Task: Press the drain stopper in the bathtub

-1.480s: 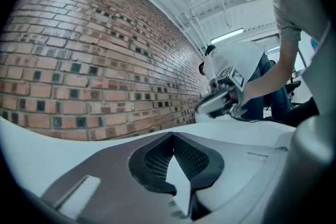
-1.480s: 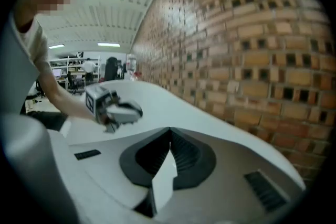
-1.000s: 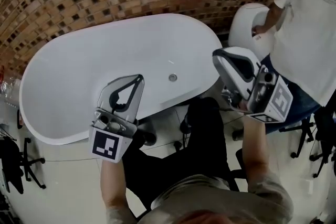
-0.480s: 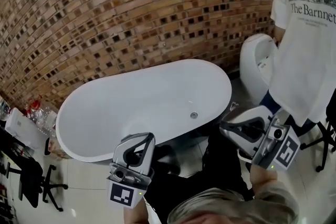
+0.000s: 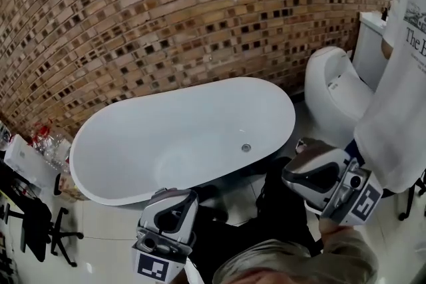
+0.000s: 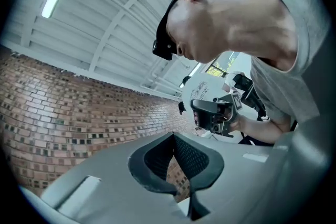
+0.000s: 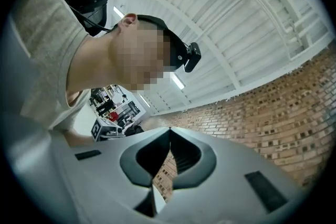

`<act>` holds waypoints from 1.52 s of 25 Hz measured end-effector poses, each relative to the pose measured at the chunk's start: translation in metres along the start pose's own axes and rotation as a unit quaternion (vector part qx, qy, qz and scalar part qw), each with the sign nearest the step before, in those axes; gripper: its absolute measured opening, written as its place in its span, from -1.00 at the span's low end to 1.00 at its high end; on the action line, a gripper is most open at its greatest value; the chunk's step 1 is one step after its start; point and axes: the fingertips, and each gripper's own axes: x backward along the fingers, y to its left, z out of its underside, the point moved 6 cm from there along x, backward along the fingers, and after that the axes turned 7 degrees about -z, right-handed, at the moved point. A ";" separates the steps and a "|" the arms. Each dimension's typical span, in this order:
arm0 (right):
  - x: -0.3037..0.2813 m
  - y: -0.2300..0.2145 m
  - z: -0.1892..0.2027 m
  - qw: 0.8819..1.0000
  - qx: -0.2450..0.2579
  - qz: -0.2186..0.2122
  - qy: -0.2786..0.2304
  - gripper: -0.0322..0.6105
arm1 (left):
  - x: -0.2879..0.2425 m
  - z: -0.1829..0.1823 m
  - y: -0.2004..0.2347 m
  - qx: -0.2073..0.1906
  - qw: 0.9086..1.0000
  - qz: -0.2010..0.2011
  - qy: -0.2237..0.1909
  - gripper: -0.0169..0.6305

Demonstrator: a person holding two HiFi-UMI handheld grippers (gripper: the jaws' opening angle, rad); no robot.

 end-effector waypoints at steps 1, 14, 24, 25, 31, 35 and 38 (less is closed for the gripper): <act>0.001 0.000 0.002 1.000 0.002 0.000 0.002 -0.90 | 0.000 -0.003 0.003 0.002 1.000 -0.006 -0.001 -0.92; -0.002 0.000 0.031 0.999 0.003 0.004 0.051 -0.90 | 0.008 0.010 0.009 0.002 0.999 -0.012 0.036 -0.92; -0.011 0.012 0.036 0.997 0.030 -0.014 0.074 -0.90 | 0.009 0.017 0.007 0.020 0.999 -0.005 0.036 -0.92; -0.010 0.011 0.036 0.997 0.031 -0.013 0.074 -0.90 | 0.009 0.017 0.006 0.020 0.999 -0.005 0.037 -0.92; -0.010 0.010 0.035 0.996 0.042 -0.012 0.078 -0.90 | 0.006 0.017 0.003 0.021 0.999 -0.001 0.037 -0.92; -0.010 0.012 0.036 0.996 0.047 -0.015 0.080 -0.90 | 0.006 0.016 0.000 0.019 0.999 0.002 0.034 -0.92; -0.011 0.014 0.037 0.995 0.051 -0.016 0.085 -0.90 | 0.006 0.016 0.000 0.019 0.999 0.002 0.034 -0.92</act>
